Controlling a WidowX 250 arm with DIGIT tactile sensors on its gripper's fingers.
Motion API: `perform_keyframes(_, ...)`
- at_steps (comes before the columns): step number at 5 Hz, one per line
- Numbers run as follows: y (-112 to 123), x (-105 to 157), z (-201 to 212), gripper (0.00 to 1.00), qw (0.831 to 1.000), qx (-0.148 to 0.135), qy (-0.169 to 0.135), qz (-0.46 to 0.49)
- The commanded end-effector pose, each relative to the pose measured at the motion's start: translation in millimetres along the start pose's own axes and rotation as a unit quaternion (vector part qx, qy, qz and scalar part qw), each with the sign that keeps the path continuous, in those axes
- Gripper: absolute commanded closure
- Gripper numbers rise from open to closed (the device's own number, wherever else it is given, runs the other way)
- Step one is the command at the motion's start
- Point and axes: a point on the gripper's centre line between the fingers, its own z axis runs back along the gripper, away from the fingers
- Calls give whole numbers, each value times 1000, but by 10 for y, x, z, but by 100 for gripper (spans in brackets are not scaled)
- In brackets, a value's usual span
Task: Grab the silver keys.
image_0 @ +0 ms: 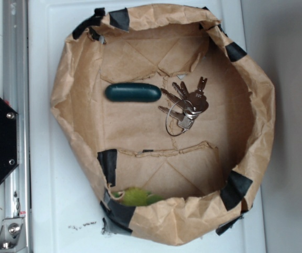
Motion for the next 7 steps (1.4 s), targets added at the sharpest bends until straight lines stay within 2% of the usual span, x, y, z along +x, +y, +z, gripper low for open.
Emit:
perform_keyframes(1, 0, 0, 0, 0, 1000, 0, 0, 0)
perform_keyframes(2, -186, 469, -235, 0, 998, -7, -39, 57)
perform_keyframes(3, 42, 38, -240, 0, 992, -4, -74, 105)
perform_keyframes(4, 38, 306, -485, 0, 975, 4, -111, 193)
perform_keyframes(5, 228, 244, -695, 0, 965, 2, -99, 243)
perform_keyframes(7, 228, 244, -695, 0, 965, 2, -99, 243)
